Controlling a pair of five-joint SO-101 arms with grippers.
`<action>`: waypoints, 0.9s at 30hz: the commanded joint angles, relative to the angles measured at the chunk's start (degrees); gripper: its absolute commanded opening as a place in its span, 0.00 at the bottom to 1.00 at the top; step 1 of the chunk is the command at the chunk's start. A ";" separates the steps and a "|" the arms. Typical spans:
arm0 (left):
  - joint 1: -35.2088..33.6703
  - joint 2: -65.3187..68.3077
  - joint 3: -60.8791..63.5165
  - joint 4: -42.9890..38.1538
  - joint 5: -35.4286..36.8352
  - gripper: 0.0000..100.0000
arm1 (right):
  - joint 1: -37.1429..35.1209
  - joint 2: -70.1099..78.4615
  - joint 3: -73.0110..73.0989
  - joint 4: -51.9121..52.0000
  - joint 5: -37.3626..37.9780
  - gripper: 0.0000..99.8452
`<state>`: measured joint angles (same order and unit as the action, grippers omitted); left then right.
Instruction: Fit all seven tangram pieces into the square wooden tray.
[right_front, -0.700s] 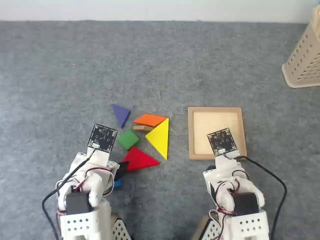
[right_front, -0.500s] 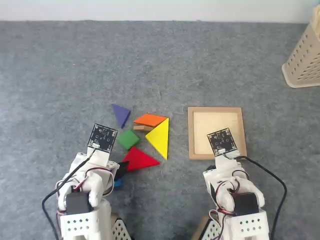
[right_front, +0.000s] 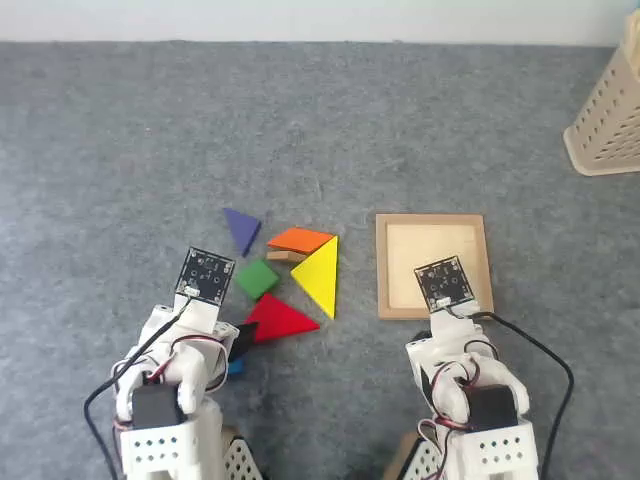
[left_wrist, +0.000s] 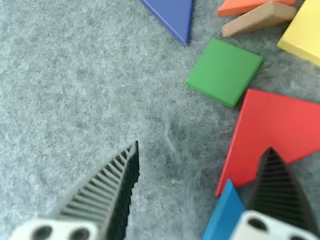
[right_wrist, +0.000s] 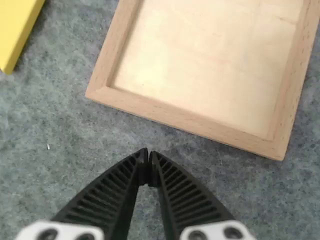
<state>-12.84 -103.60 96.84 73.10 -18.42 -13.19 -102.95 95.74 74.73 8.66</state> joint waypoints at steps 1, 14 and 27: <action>0.09 -0.79 -0.31 0.00 -0.18 0.35 | -0.48 -1.01 0.70 0.31 0.35 0.01; 0.09 -0.79 -0.31 0.00 -0.18 0.35 | 0.57 -1.01 0.70 -2.51 0.79 0.01; 0.09 -0.79 -0.31 0.00 -0.18 0.35 | 12.97 -0.48 -7.21 -13.93 0.88 0.01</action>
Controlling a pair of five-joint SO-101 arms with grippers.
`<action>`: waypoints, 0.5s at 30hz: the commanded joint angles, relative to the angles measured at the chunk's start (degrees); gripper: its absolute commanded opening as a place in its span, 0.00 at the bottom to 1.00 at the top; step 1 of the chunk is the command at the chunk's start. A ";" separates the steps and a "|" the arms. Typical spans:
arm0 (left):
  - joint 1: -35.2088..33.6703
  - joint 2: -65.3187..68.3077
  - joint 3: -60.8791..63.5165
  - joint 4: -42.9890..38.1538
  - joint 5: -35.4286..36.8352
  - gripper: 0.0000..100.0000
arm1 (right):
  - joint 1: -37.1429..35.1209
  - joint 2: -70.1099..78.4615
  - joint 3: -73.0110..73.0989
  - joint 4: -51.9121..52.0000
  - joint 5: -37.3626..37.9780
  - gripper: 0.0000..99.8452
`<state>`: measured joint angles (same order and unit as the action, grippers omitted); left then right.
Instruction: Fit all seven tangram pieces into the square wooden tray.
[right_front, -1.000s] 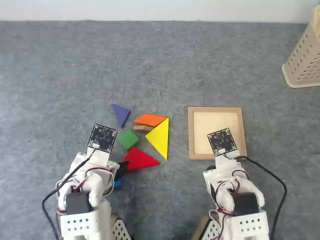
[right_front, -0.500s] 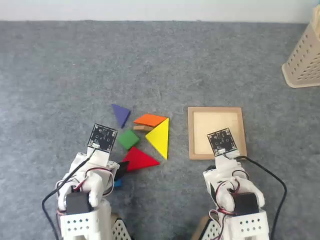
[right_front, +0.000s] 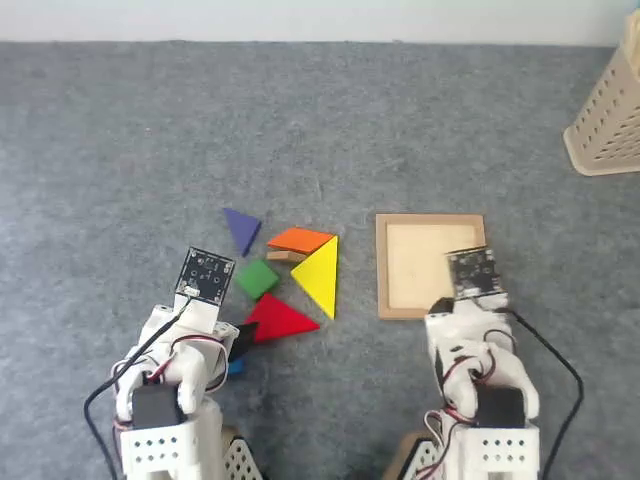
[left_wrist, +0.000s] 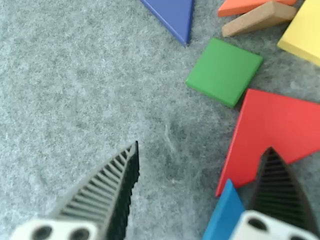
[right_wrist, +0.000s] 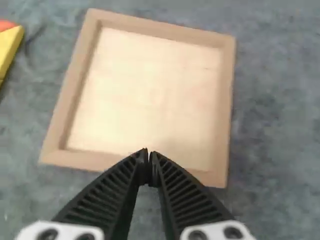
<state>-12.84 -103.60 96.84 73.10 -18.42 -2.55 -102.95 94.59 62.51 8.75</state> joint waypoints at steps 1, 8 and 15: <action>0.09 -0.79 -0.31 0.00 -0.18 0.35 | 2.68 -0.48 -7.82 -1.63 0.79 0.01; 0.09 -0.79 -0.31 0.00 -0.18 0.35 | 2.68 1.36 -20.31 -2.24 0.70 0.01; 0.09 -0.79 -0.31 0.00 -0.18 0.35 | -3.30 28.79 -35.52 -2.42 0.70 0.01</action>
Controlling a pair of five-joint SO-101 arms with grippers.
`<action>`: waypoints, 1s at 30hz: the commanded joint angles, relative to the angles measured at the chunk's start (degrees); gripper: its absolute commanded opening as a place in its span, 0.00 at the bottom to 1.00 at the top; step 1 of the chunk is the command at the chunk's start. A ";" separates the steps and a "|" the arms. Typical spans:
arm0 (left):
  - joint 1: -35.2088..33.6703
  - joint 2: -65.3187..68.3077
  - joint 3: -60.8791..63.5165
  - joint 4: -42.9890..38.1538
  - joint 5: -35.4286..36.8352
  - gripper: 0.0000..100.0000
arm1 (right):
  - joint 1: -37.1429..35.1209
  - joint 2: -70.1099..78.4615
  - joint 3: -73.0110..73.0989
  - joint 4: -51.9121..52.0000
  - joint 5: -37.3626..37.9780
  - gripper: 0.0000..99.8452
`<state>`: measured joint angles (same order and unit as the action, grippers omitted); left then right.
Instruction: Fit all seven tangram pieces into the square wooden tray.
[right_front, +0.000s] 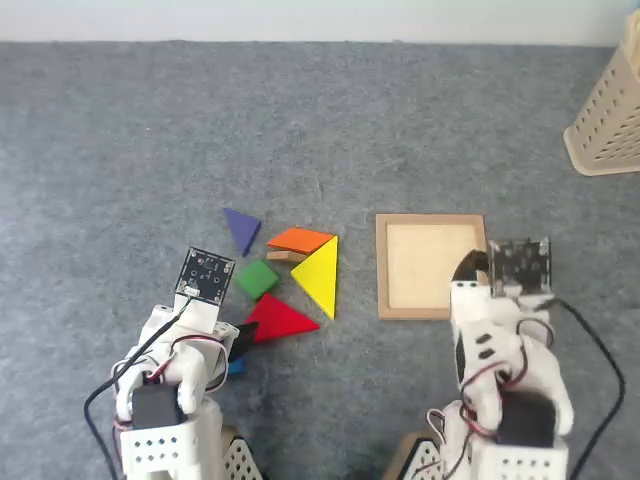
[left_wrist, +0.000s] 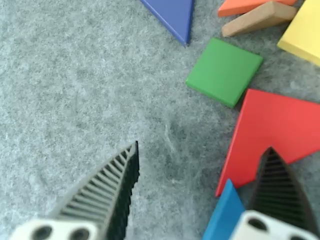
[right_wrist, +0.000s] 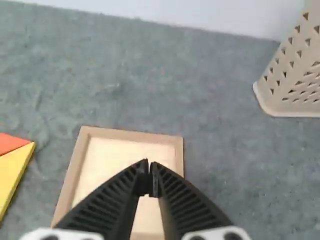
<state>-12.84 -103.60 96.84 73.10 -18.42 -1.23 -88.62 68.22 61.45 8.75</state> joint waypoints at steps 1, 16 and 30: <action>0.09 -0.79 -0.31 0.00 -0.18 0.35 | -7.43 19.82 -11.96 -1.19 0.70 0.01; 0.09 -0.79 -0.31 0.00 -0.18 0.35 | -37.32 82.59 -48.97 0.66 -5.19 0.11; 0.09 -0.79 -0.31 0.00 -0.18 0.35 | -43.47 95.87 -51.16 -9.45 -31.03 0.24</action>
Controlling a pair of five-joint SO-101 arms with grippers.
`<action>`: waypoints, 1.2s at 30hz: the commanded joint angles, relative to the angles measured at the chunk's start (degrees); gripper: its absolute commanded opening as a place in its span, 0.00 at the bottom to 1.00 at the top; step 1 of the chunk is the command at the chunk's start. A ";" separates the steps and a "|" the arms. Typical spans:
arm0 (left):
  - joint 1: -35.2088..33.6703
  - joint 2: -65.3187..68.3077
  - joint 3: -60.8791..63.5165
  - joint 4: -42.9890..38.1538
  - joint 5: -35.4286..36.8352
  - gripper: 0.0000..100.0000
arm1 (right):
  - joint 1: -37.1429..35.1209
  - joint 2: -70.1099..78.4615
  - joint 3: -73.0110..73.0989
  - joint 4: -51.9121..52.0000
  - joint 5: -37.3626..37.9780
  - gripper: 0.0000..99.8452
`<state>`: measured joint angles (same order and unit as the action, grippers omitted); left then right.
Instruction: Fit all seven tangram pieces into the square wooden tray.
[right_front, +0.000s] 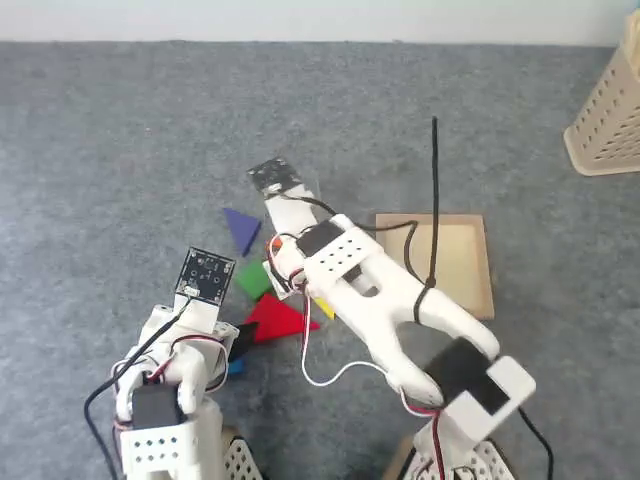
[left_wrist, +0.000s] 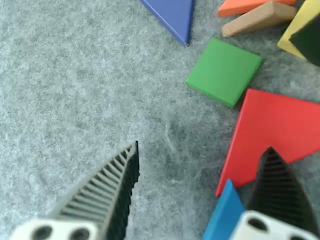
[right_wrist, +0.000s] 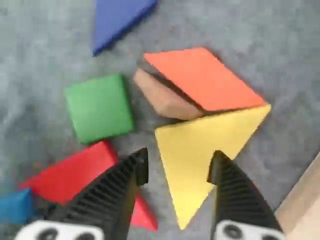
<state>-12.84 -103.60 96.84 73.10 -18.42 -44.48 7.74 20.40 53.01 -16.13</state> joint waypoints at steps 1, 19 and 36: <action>0.09 -0.79 -0.31 0.00 -0.18 0.35 | -0.22 0.04 -3.34 -1.01 -7.38 0.24; 0.09 -0.79 -0.31 0.00 -0.09 0.35 | -0.22 5.32 -3.43 -12.18 -8.53 0.31; 0.09 -0.79 -0.31 0.00 -0.09 0.35 | 3.56 12.26 -5.36 -10.59 -8.53 0.31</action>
<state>-12.84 -103.60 96.84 73.10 -18.42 -42.81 19.52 17.05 41.67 -24.48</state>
